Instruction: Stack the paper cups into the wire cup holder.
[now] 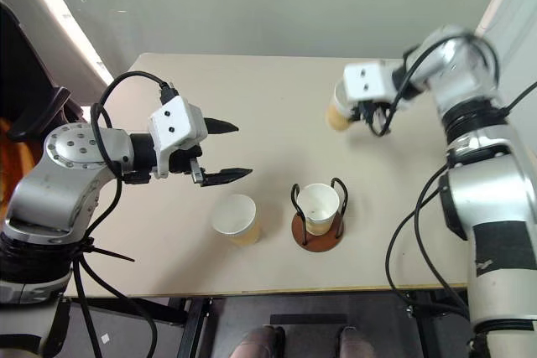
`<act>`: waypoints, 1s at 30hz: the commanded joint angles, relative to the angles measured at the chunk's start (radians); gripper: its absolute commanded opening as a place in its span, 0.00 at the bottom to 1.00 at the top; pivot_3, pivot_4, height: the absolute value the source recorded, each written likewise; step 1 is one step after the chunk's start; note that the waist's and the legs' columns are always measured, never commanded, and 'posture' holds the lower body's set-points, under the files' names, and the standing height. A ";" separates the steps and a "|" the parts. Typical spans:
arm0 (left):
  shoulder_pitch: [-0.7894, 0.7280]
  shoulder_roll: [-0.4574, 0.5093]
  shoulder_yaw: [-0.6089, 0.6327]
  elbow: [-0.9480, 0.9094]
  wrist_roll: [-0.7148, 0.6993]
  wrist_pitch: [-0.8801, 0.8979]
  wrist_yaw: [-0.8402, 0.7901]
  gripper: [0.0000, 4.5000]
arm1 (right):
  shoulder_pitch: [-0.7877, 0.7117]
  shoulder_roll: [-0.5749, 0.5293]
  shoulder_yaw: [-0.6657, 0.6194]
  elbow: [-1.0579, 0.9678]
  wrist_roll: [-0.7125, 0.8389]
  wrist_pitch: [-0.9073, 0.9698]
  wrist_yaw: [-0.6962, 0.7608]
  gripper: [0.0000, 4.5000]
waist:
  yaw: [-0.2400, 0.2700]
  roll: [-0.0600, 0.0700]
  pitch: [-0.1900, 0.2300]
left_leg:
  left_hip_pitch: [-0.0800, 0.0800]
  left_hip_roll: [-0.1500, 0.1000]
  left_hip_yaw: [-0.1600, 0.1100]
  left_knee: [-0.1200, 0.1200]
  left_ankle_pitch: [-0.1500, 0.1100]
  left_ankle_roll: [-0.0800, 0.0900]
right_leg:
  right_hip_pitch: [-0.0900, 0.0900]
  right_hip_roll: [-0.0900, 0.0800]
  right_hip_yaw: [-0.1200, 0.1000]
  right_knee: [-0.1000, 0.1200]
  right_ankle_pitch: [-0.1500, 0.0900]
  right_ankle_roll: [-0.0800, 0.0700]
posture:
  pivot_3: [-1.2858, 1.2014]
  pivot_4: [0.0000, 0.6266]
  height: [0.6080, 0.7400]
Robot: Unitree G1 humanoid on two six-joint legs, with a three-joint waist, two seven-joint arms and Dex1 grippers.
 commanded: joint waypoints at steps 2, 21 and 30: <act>0.001 0.051 0.081 -0.044 -0.120 0.006 -0.106 1.00 | 0.065 -0.156 0.125 -0.439 0.397 0.230 0.059 0.01 | 0.001 0.000 0.000 | -0.001 0.000 0.000 0.000 0.000 -0.001 | 0.001 0.001 0.000 0.000 0.000 0.000 | 0.52 0.24 1.00; 0.186 0.213 0.198 -0.084 -0.274 0.012 -0.251 1.00 | 0.233 -0.322 0.303 -0.851 0.460 0.286 0.059 0.01 | -0.010 -0.001 0.000 | 0.012 0.004 0.001 0.000 0.005 0.014 | 0.004 0.001 0.001 0.013 -0.007 -0.018 | 0.52 0.24 1.00; 0.222 0.238 0.230 -0.103 -0.283 0.021 -0.221 1.00 | 0.251 -0.288 0.321 -0.856 0.419 0.250 0.059 0.01 | -0.013 -0.001 0.000 | 0.015 0.005 0.002 -0.004 0.005 0.013 | 0.004 0.001 0.001 0.015 -0.009 -0.021 | 0.52 0.24 1.00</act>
